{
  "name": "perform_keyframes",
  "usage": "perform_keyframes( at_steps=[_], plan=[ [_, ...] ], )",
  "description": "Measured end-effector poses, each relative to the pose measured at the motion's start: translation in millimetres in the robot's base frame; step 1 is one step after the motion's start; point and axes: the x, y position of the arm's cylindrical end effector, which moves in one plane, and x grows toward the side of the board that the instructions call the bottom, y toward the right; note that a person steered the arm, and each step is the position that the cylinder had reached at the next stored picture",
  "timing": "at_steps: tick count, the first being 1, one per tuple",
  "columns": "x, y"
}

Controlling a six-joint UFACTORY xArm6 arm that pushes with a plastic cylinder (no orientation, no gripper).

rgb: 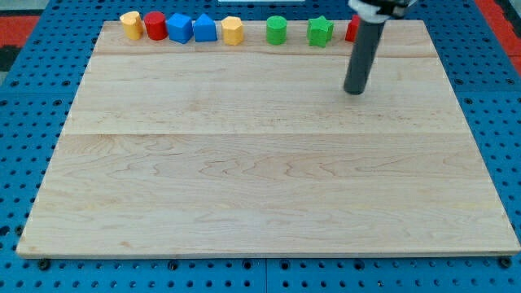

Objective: Push your arm to the top right corner of the board

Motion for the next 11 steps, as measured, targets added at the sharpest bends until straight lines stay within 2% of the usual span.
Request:
perform_keyframes(
  at_steps=[1, 2, 3, 4, 5, 6, 7, 9, 11],
  plan=[
    [35, -98],
    [36, -131],
    [46, 0],
    [-8, 74],
    [-75, 179],
    [-147, 216],
    [-183, 170],
    [-184, 156],
    [-183, 49]
  ],
)
